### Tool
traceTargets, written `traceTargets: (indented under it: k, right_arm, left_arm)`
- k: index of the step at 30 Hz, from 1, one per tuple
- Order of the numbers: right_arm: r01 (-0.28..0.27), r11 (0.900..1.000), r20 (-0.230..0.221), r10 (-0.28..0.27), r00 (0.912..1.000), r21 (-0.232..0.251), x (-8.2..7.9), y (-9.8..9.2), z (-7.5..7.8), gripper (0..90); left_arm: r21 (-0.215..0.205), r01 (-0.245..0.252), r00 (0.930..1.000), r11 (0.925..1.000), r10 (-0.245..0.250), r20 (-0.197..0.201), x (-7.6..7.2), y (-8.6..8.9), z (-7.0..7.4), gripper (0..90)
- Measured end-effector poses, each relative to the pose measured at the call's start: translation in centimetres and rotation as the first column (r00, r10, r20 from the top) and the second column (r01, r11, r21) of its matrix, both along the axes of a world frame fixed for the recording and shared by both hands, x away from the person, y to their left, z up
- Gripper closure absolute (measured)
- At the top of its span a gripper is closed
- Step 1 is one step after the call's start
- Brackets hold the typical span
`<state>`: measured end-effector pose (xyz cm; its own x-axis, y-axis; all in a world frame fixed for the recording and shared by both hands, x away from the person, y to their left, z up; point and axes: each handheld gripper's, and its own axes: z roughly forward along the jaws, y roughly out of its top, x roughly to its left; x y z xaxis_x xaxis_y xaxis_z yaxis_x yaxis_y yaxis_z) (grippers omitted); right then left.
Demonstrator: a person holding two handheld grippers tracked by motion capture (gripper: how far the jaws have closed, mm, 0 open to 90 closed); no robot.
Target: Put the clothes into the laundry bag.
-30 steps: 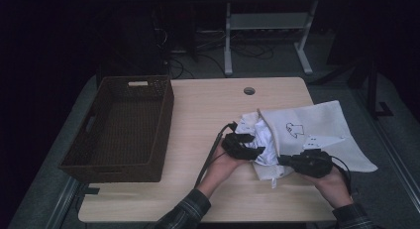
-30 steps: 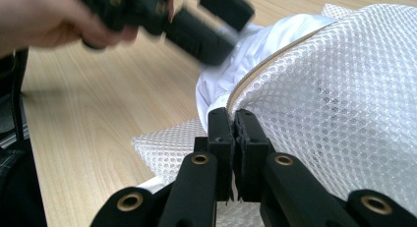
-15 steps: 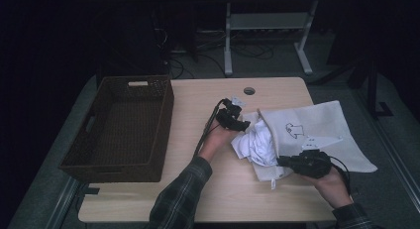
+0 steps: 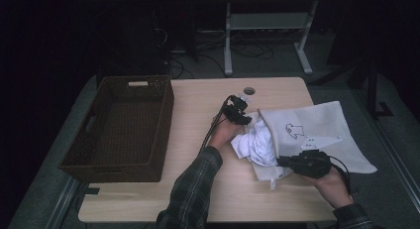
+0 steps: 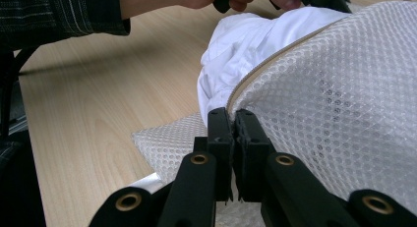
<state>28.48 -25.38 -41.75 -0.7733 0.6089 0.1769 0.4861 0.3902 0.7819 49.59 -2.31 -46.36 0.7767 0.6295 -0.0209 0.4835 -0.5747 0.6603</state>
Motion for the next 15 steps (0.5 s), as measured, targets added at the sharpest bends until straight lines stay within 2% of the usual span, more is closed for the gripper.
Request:
traceTargets:
  k: [3, 4, 9, 15]
  right_arm:
    - [0.001, 1.000, 0.000, -0.001, 1.0000, 0.002, 0.0, 0.0, 0.0, 85.7]
    - [0.001, 1.000, 0.000, -0.001, 1.0000, 0.002, 0.0, 0.0, 0.0, 85.7]
    - [0.002, 1.000, 0.003, -0.002, 1.0000, 0.001, 0.0, -0.1, 0.1, 85.7]
    - [0.003, 1.000, 0.003, -0.003, 1.0000, -0.002, 0.0, -0.1, 0.1, 85.7]
  left_arm:
    - [0.006, 0.007, 0.9999, 1.0000, -0.007, -0.011, -0.1, 0.3, 0.0, 81.2]
    - [0.004, 0.005, 0.9999, 1.0000, -0.005, -0.010, -0.1, 0.4, 0.1, 83.5]
    - [0.007, -0.003, 0.9998, 1.0000, 0.003, -0.018, -0.7, 1.5, 0.4, 86.0]
    - [-0.017, -0.051, 0.9980, 0.9986, 0.050, -0.039, -2.0, 4.3, 1.0, 86.0]
